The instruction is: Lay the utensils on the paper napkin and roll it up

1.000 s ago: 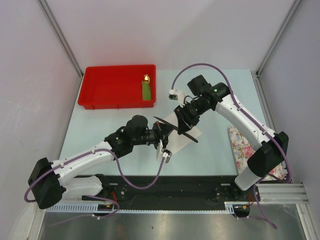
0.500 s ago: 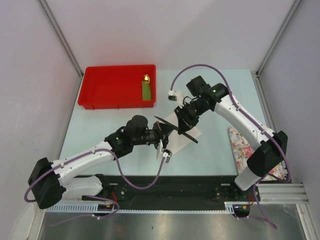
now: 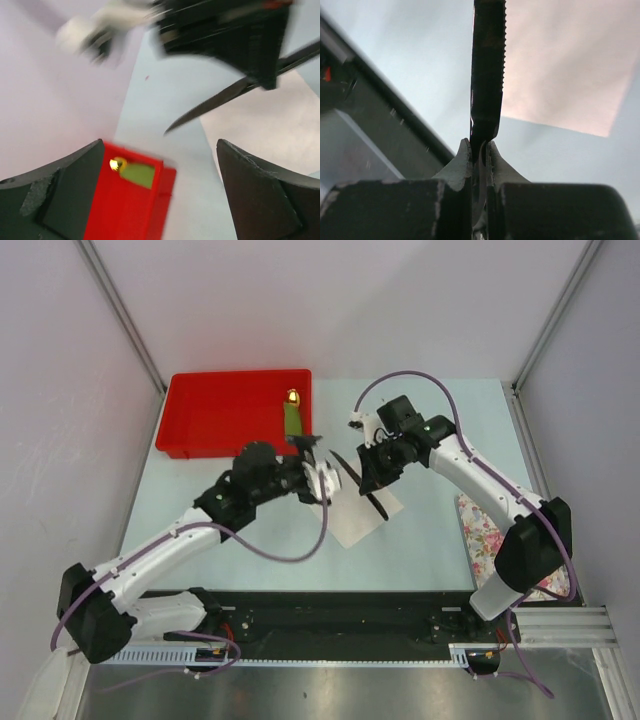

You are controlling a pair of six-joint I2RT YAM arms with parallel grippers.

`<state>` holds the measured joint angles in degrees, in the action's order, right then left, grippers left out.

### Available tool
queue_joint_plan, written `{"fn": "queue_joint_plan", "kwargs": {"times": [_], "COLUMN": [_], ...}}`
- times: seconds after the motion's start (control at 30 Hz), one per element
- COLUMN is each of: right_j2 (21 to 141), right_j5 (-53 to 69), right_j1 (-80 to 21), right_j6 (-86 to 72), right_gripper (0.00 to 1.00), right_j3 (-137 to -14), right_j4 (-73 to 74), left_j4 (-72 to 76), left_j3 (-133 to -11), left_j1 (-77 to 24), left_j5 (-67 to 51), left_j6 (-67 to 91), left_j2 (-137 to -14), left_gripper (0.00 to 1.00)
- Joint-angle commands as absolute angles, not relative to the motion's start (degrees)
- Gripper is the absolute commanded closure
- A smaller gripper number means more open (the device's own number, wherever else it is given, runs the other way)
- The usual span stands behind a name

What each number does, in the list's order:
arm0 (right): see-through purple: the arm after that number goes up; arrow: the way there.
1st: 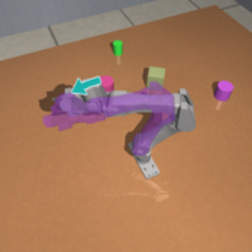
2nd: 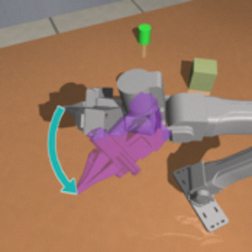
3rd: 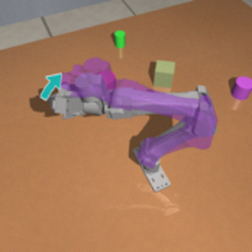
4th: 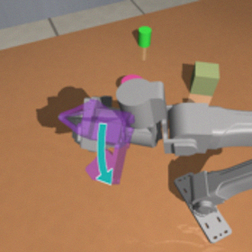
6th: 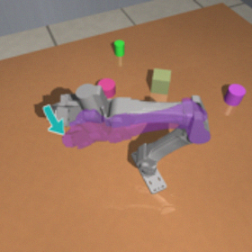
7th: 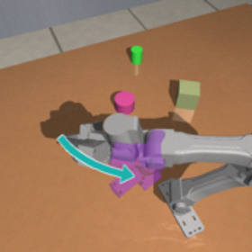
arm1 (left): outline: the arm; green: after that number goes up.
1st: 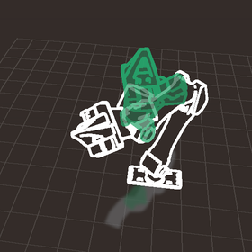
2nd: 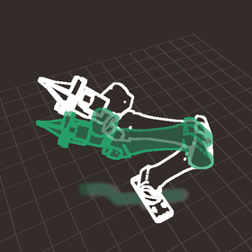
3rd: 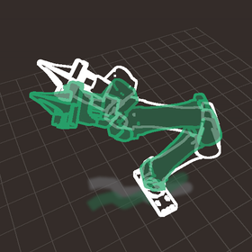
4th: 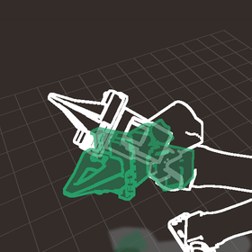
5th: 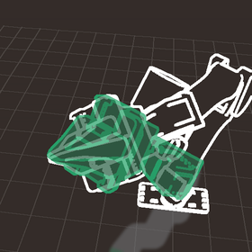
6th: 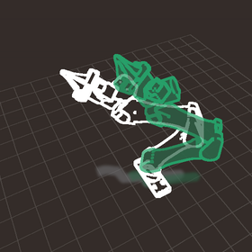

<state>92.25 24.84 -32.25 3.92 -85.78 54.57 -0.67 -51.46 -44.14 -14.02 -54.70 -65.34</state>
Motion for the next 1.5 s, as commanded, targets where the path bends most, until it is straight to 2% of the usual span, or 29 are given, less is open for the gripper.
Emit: {"fn": "queue_joint_plan", "kwargs": {"times": [0.0,0.13,0.27,0.47,0.77,1.47], "right_j2": [89.9,94.2,100.0,105.1,109.6,115.0], "right_j5": [12.5,3.6,-5.5,-9.6,-10.5,-11.2], "right_j1": [-31.4,-32.3,-33.2,-35.0,-36.1,-36.4], "right_j6": [-10.5,-17.4,-20.9,-25.9,-29.4,-31.2], "right_gripper": [1.00,1.00,1.00,1.00,1.00,1.00], "right_j3": [-83.2,-82.8,-85.7,-85.4,-84.6,-83.6], "right_j4": [41.2,36.9,36.8,36.3,31.5,30.2], "left_j4": [-6.8,-9.2,-8.7,-8.9,-1.9,5.6], "left_j3": [-58.9,-57.8,-52.8,-47.0,-39.0,-35.0], "left_j1": [-34.6,-24.9,-22.2,-19.2,-18.5,-18.5], "left_j5": [-9.8,-11.8,-12.0,-14.7,-19.6,-25.2], "left_j6": [-21.8,-5.6,7.4,18.4,23.5,27.2], "left_j2": [-62.1,-58.8,-54.4,-51.2,-46.8,-49.0], "left_gripper": [0.00,0.00,0.00,0.00,0.00,0.00]}}
